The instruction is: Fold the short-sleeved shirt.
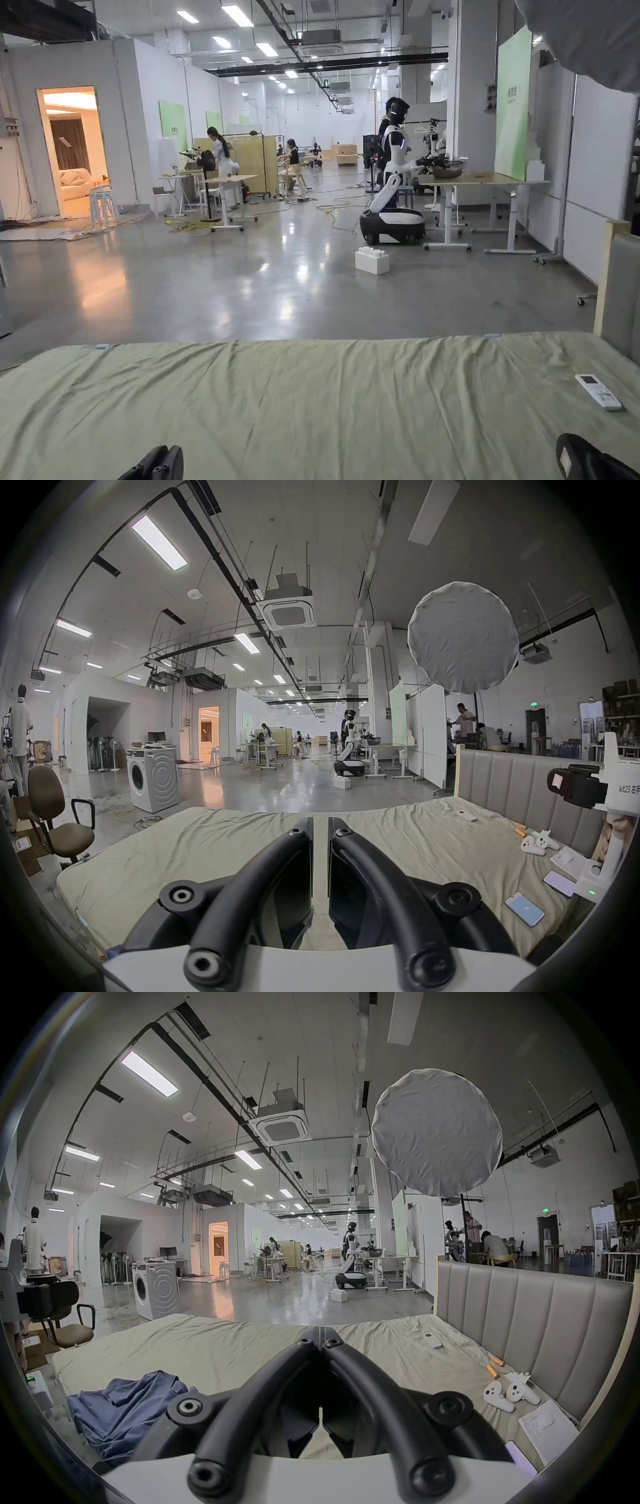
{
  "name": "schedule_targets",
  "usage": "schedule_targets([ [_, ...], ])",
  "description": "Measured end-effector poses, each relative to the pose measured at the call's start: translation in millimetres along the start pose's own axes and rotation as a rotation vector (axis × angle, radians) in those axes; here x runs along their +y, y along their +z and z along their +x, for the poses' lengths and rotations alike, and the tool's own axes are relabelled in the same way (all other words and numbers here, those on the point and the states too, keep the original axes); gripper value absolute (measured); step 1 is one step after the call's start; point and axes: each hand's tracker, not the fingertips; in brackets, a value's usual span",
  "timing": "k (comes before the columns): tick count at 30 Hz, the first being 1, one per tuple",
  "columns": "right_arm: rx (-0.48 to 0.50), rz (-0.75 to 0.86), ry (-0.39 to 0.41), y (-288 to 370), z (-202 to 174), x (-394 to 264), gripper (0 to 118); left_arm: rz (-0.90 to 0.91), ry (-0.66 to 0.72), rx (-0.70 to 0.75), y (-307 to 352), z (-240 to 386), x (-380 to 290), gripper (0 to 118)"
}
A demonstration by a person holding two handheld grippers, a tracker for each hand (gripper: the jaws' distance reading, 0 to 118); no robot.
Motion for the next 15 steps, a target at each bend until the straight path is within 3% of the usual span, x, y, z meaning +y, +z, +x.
schedule_targets([
  [12, 0.018, 0.007, 0.022, -0.3, -3.6, 3.7, 0, -0.004, -0.024, 0.000, -1.4, 1.8, 1.3, 8],
  [15, 0.010, 0.003, 0.121, -1.0, -8.4, 1.5, 0, 0.000, -0.130, 0.019, -2.5, 6.2, -1.5, 8],
])
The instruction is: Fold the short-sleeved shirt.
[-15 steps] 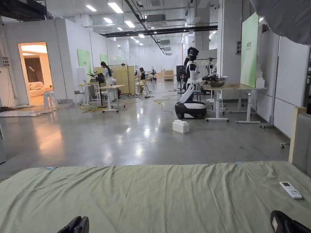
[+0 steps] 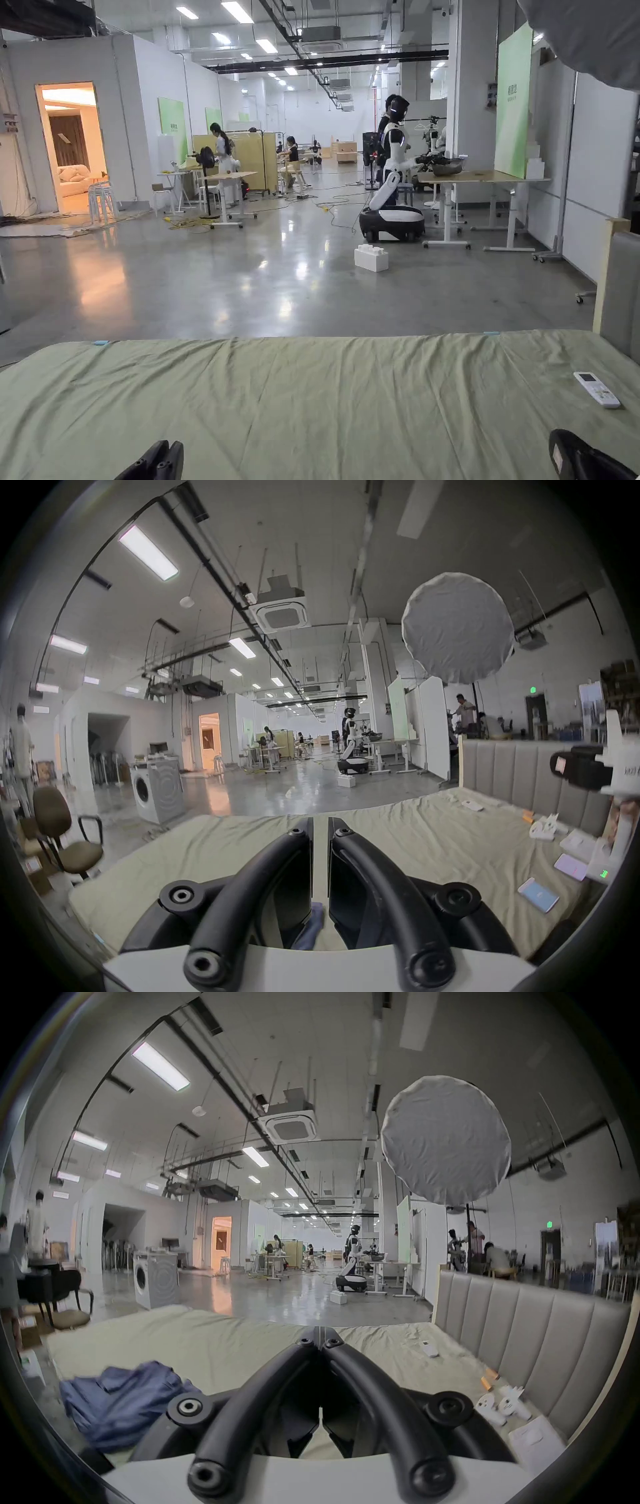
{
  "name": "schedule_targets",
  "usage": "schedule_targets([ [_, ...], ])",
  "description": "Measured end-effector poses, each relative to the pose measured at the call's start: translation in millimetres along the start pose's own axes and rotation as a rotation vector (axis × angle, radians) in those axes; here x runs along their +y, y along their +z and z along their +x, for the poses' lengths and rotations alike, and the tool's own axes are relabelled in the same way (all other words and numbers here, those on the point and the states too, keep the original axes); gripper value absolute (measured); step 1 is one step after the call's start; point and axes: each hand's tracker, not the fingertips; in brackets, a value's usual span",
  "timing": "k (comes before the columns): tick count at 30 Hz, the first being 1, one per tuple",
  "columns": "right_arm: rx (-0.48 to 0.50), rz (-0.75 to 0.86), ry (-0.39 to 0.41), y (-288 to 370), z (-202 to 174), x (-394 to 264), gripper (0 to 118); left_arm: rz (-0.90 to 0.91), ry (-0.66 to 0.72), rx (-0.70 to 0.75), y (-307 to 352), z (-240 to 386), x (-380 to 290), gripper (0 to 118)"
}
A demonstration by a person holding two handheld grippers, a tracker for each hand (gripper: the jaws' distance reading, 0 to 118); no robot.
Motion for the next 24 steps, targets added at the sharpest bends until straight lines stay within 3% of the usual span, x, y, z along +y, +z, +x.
schedule_targets([
  [1, 0.000, 0.001, 0.066, 0, -4, -2, 0, 0.003, -0.065, 0.010, -1, 3, -4, 8],
  [4, -0.027, -0.023, 0.421, 1, -25, -20, 0, -0.029, -0.460, 0.064, -5, 20, -28, 8],
  [7, -0.001, -0.039, 0.941, 7, -51, -58, 1, -0.104, -0.963, 0.043, -5, 36, -75, 8],
  [9, 0.098, -0.011, 1.344, 14, -64, -97, 1, -0.153, -1.304, -0.040, 0, 40, -113, 8],
  [11, 0.180, -0.041, 1.537, 22, -65, -128, 1, -0.196, -1.478, -0.145, 10, 40, -148, 8],
  [12, 0.225, -0.060, 1.558, 26, -66, -137, 1, -0.206, -1.500, -0.198, 16, 38, -159, 8],
  [13, 0.259, -0.084, 1.567, 27, -66, -143, 1, -0.194, -1.472, -0.208, 20, 38, -164, 8],
  [15, 0.261, -0.058, 1.607, 32, -70, -150, 1, -0.139, -1.288, -0.177, 22, 39, -156, 8],
  [16, 0.222, -0.020, 1.577, 31, -69, -141, 1, -0.164, -1.131, -0.133, 19, 38, -142, 8],
  [17, 0.175, -0.012, 1.441, 29, -68, -128, 1, -0.168, -0.917, -0.087, 14, 34, -120, 8],
  [18, 0.115, -0.022, 1.235, 22, -65, -109, 1, -0.148, -0.690, -0.057, 13, 27, -100, 8],
  [21, -0.066, -0.050, 0.520, 17, -47, -54, 1, -0.092, -0.043, -0.072, 12, -6, -52, 8],
  [22, -0.094, -0.053, 0.331, 18, -36, -46, 1, -0.071, 0.122, -0.097, 14, -15, -46, 8],
  [23, -0.116, -0.059, 0.057, 19, -15, -44, 1, -0.046, 0.315, -0.116, 17, -26, -50, 8],
  [24, -0.104, -0.052, -0.173, 22, 1, -48, 1, -0.042, 0.383, -0.091, 21, -28, -53, 8],
])
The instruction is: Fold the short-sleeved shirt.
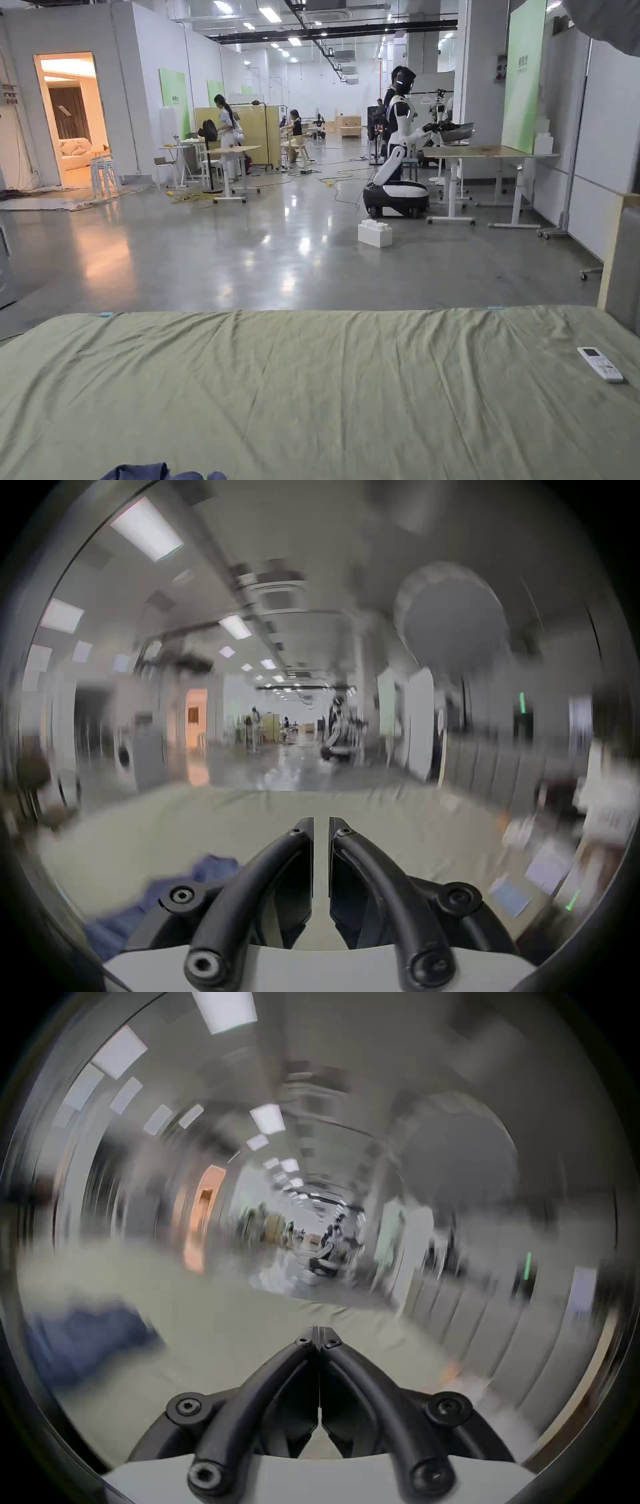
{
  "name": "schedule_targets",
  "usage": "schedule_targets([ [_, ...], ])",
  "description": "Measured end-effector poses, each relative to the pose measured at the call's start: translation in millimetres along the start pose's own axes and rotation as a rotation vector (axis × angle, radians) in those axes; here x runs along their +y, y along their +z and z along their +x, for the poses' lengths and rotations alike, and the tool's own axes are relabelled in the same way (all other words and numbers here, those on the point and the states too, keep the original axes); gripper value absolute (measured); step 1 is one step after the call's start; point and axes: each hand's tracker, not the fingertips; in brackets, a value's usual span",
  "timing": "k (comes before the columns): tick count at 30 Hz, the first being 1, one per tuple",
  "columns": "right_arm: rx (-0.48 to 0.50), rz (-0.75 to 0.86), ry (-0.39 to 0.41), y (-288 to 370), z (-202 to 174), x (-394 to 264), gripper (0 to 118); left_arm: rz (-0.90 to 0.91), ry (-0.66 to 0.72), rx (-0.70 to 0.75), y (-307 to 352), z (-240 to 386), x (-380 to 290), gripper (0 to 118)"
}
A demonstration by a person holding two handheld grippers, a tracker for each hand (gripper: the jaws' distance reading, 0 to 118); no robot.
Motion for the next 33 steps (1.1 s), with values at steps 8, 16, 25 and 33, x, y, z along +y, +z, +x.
schedule_targets([
  [8, 0.020, -0.067, 0.075, -3, -8, -6, 1, -0.064, -0.175, 0.036, 3, 28, -15, 8],
  [16, 0.075, -0.057, 0.073, -2, -17, -2, 1, -0.049, -0.132, 0.028, 2, 25, -7, 8],
  [25, 0.092, -0.084, 0.022, -8, -10, 0, 1, -0.089, -0.147, 0.045, -5, 5, 3, 8],
  [33, 0.130, -0.161, -0.065, -13, -5, -14, 1, -0.269, -0.115, 0.115, -36, -54, 19, 22],
])
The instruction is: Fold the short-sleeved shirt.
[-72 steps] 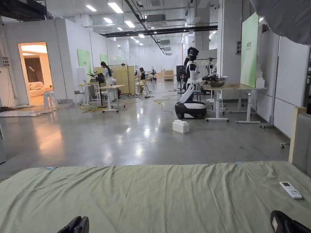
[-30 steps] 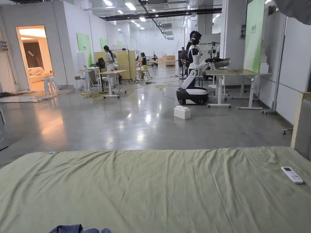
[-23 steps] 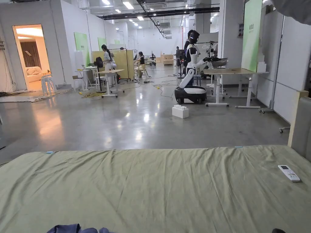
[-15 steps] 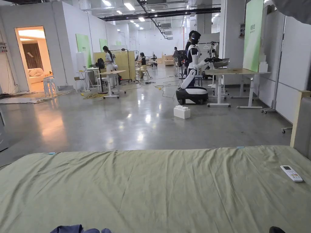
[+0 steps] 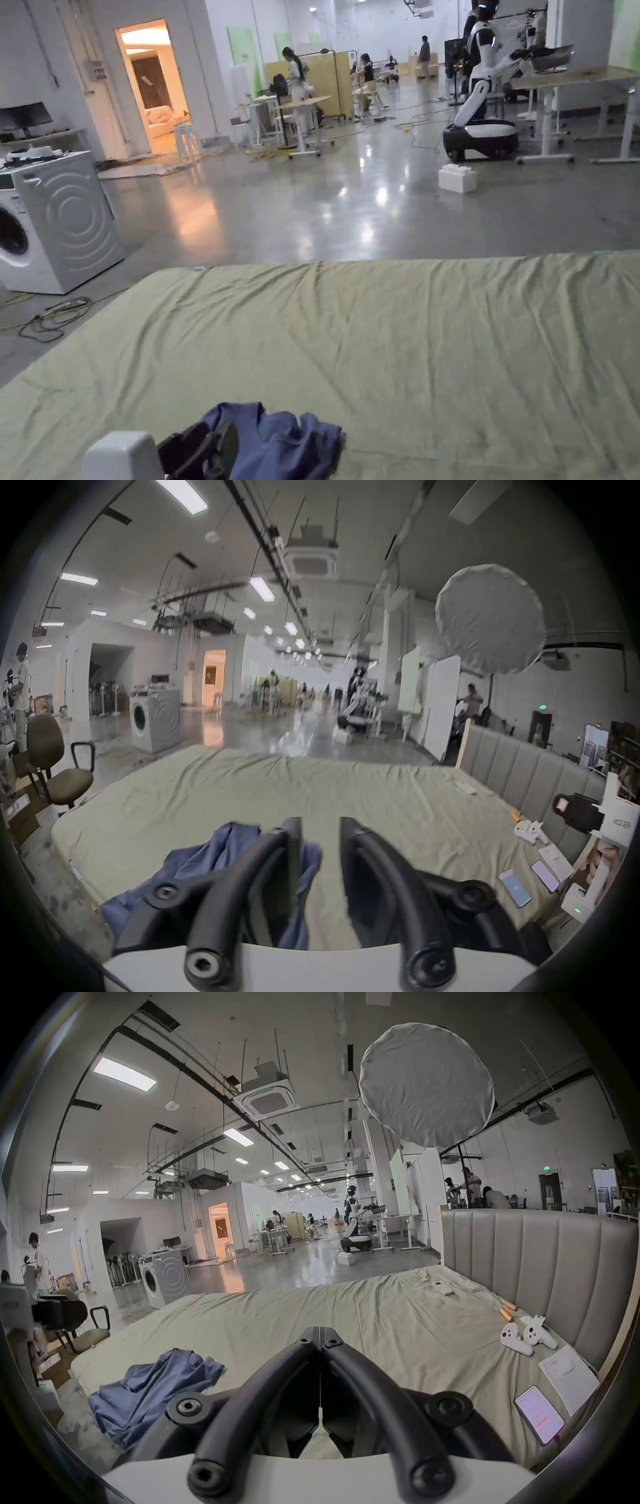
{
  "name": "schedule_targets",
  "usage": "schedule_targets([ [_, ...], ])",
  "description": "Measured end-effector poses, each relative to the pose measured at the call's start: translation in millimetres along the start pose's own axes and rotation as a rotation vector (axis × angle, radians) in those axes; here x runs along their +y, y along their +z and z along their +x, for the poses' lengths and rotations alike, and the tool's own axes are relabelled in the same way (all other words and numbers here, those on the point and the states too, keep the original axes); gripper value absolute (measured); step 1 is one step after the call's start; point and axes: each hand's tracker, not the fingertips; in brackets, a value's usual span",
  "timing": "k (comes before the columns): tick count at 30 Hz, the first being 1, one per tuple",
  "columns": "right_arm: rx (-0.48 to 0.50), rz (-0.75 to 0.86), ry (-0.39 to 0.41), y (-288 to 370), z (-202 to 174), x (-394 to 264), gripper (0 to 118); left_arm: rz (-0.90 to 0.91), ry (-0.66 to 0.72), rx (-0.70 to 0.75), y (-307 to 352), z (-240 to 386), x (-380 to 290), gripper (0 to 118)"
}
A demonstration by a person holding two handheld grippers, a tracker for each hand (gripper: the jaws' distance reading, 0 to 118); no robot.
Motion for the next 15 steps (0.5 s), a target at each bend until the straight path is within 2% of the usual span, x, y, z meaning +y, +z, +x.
schedule_targets([
  [1, -0.001, -0.007, 0.005, -1, 2, -5, 1, -0.062, 0.004, 0.008, -15, -13, -2, 34],
  [3, -0.001, -0.037, 0.000, -5, 5, -13, 1, -0.074, 0.011, 0.009, -41, -31, -11, 59],
  [5, -0.026, -0.106, -0.002, -12, 10, -22, 1, -0.176, 0.040, 0.040, -78, -49, -22, 63],
  [7, -0.038, -0.127, -0.001, -16, 17, -30, 1, -0.295, 0.051, 0.010, -115, -66, -33, 71],
  [10, -0.060, -0.175, -0.014, -22, 26, -42, 1, -0.409, 0.035, 0.018, -180, -77, -63, 94],
  [15, -0.063, -0.259, -0.048, -30, 36, -61, 1, -0.507, -0.018, 0.094, -260, -98, -104, 94],
])
